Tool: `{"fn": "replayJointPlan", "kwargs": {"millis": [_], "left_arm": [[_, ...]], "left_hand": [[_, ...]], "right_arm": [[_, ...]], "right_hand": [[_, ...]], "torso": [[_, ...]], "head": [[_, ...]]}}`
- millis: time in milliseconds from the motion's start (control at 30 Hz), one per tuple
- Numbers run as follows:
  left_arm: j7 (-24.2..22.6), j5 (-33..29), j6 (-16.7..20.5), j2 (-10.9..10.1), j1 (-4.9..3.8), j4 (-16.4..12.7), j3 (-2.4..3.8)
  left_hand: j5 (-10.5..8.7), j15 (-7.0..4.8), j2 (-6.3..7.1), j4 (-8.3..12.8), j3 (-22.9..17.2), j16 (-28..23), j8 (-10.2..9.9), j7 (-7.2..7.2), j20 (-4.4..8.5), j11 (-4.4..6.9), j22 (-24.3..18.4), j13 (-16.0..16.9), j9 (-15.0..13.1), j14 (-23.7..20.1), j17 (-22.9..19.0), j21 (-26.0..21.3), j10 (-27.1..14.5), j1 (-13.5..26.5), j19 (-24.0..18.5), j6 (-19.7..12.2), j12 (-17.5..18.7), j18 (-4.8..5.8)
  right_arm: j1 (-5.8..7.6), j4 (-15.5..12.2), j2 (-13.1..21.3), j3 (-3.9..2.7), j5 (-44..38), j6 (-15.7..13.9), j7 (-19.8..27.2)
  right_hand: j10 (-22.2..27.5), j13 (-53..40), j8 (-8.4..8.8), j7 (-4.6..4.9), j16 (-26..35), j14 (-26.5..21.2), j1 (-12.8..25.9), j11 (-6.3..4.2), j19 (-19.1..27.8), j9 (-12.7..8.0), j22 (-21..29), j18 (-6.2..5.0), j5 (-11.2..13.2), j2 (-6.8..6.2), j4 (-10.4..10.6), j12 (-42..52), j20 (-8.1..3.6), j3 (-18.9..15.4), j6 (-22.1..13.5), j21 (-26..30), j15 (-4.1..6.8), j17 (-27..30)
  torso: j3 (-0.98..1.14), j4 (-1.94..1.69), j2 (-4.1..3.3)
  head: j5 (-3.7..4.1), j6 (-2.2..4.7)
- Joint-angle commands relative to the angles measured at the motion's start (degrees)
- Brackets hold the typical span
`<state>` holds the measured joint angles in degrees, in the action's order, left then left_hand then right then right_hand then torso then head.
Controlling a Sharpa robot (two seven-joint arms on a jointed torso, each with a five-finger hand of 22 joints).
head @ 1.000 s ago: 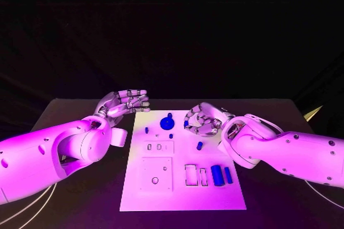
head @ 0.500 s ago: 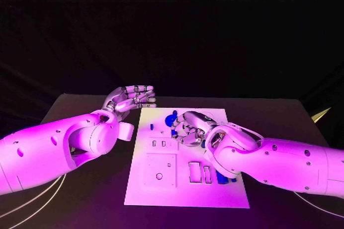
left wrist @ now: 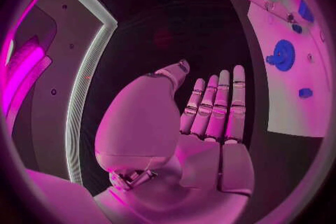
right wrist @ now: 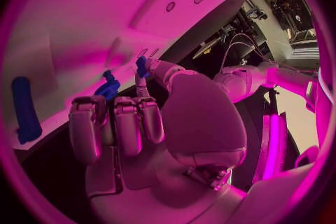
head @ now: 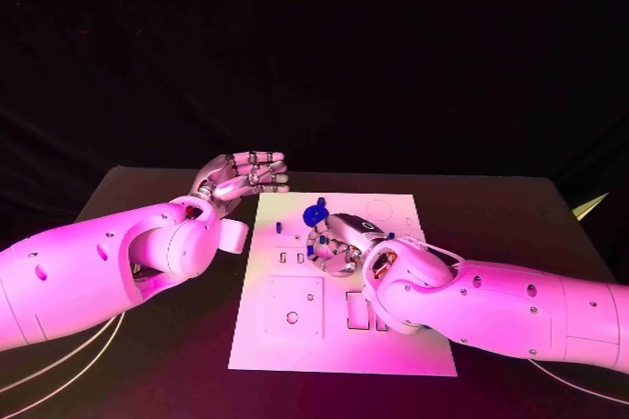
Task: Assemble the parts on the task board
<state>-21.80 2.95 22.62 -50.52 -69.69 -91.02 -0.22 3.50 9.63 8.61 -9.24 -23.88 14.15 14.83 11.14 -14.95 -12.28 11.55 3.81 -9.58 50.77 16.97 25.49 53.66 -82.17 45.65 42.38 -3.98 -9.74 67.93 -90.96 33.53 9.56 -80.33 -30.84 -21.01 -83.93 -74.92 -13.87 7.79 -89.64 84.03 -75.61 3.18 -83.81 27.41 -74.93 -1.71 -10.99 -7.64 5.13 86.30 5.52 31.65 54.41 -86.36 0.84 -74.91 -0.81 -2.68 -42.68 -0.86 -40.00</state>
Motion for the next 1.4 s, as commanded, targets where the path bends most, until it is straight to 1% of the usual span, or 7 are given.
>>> {"fn": "replayJointPlan", "kwargs": {"millis": [33,233,333,433,600,900,1400], "left_arm": [[-0.31,-0.15,-1.01,0.08,-0.06,-0.21,0.05],[-0.32,-0.15,-1.15,-0.04,-0.06,-0.31,0.05],[-0.36,-0.15,-1.17,-0.12,-0.06,-0.38,0.05],[-0.36,-0.15,-1.28,-0.19,-0.06,-0.41,0.05],[-0.36,-0.15,-1.37,-0.28,-0.06,-0.45,0.05],[-0.32,-0.15,-1.38,-0.37,-0.06,-0.47,0.05],[-0.25,-0.15,-1.36,-0.45,-0.06,-0.46,0.05]], "left_hand": [[-0.30,0.08,-0.15,0.40,0.06,-0.24,-0.14,4.32,-0.11,-0.06,0.05,0.08,0.09,-0.51,0.06,0.29,-0.18,-0.02,-0.32,-0.25,0.10,-0.37],[-0.30,0.08,-0.15,0.40,0.06,-0.24,-0.14,4.32,-0.11,-0.06,0.05,0.08,0.09,-0.51,0.06,0.29,-0.18,-0.02,-0.32,-0.25,0.10,-0.37],[-0.30,0.08,-0.17,0.48,0.03,-0.24,-0.14,4.32,-0.12,-0.06,0.10,0.09,0.10,-0.52,0.13,0.38,-0.16,0.02,-0.41,-0.22,0.08,-0.38],[-0.30,0.08,-0.17,0.48,0.03,-0.24,-0.14,4.32,-0.12,-0.06,0.10,0.09,0.10,-0.52,0.13,0.38,-0.16,0.02,-0.41,-0.22,0.08,-0.38],[-0.30,0.08,-0.17,0.48,0.03,-0.24,-0.14,4.32,-0.12,-0.06,0.10,0.09,0.10,-0.52,0.13,0.38,-0.16,0.02,-0.41,-0.22,0.08,-0.38],[-0.30,0.09,-0.17,0.51,0.02,-0.26,-0.16,4.33,-0.14,-0.07,0.12,0.09,0.11,-0.55,0.18,0.43,-0.17,0.06,-0.48,-0.23,0.08,-0.38],[-0.30,0.09,-0.17,0.51,0.02,-0.26,-0.16,4.33,-0.14,-0.07,0.12,0.09,0.11,-0.55,0.18,0.43,-0.17,0.06,-0.48,-0.23,0.08,-0.38]], "right_arm": [[-0.28,0.37,-0.44,0.01,-2.42,-0.19,-0.37],[-0.55,1.12,-0.92,0.05,-2.55,1.11,-0.24],[-0.67,1.59,-1.14,0.10,-2.49,1.43,-0.25],[-0.76,1.90,-1.32,0.13,-2.59,1.66,-0.40],[-0.83,2.12,-1.51,0.16,-3.27,1.77,-0.80],[-0.88,2.22,-1.81,0.19,-3.65,2.36,-1.06],[-0.91,2.32,-1.89,0.24,-3.72,2.58,-1.08]], "right_hand": [[-2.71,-11.53,-0.46,-0.15,-0.36,5.97,0.46,-0.13,-3.91,1.55,-12.39,0.72,-0.29,-0.01,-0.14,-0.07,-0.21,0.06,0.62,-0.05,-0.03,-15.09],[-2.68,-11.50,-0.49,-0.12,-0.36,5.97,0.82,-0.12,-3.90,1.59,-12.39,0.71,-0.31,-0.32,-0.18,-0.11,-0.21,-0.07,0.55,-0.03,-0.03,-15.09],[-2.66,-11.48,-0.49,-0.13,-0.36,5.97,0.92,-0.12,-3.88,1.60,-12.36,0.70,-0.26,-0.48,-0.26,-0.13,-0.21,-0.11,0.49,0.01,-0.03,-15.09],[-2.66,-11.48,-0.49,-0.13,-0.36,5.97,0.92,-0.12,-3.88,1.60,-12.36,0.70,-0.26,-0.48,-0.26,-0.13,-0.21,-0.11,0.49,0.01,-0.03,-15.09],[-2.69,-11.51,-0.49,-0.12,-0.36,5.97,1.00,-0.12,-3.87,1.61,-12.34,0.70,-0.24,-0.63,-0.34,-0.11,-0.21,-0.13,0.45,0.04,-0.03,-15.09],[-2.62,-11.44,-0.48,-0.08,-0.36,5.97,1.29,-0.09,-3.83,1.62,-12.29,0.68,-0.18,-0.99,-0.44,-0.19,-0.21,-0.23,0.35,0.11,-0.04,-15.09],[-2.34,-11.17,-0.25,0.09,-0.36,5.97,2.00,0.04,-3.71,1.53,-12.16,0.62,0.12,-1.89,-0.62,-0.50,-0.15,-0.45,-0.19,0.33,-0.14,-15.09]], "torso": [[0.02,-0.05,0.03],[-0.03,0.01,0.06],[-0.04,0.06,0.09],[0.02,-0.01,0.11],[-0.01,-0.06,0.15],[0.04,0.05,0.09],[0.06,0.04,0.08]], "head": [[-0.10,-0.32],[-0.30,-0.60],[-0.35,-0.64],[-0.23,-0.74],[-0.02,-0.67],[-0.22,-0.69],[-0.33,-0.77]]}}
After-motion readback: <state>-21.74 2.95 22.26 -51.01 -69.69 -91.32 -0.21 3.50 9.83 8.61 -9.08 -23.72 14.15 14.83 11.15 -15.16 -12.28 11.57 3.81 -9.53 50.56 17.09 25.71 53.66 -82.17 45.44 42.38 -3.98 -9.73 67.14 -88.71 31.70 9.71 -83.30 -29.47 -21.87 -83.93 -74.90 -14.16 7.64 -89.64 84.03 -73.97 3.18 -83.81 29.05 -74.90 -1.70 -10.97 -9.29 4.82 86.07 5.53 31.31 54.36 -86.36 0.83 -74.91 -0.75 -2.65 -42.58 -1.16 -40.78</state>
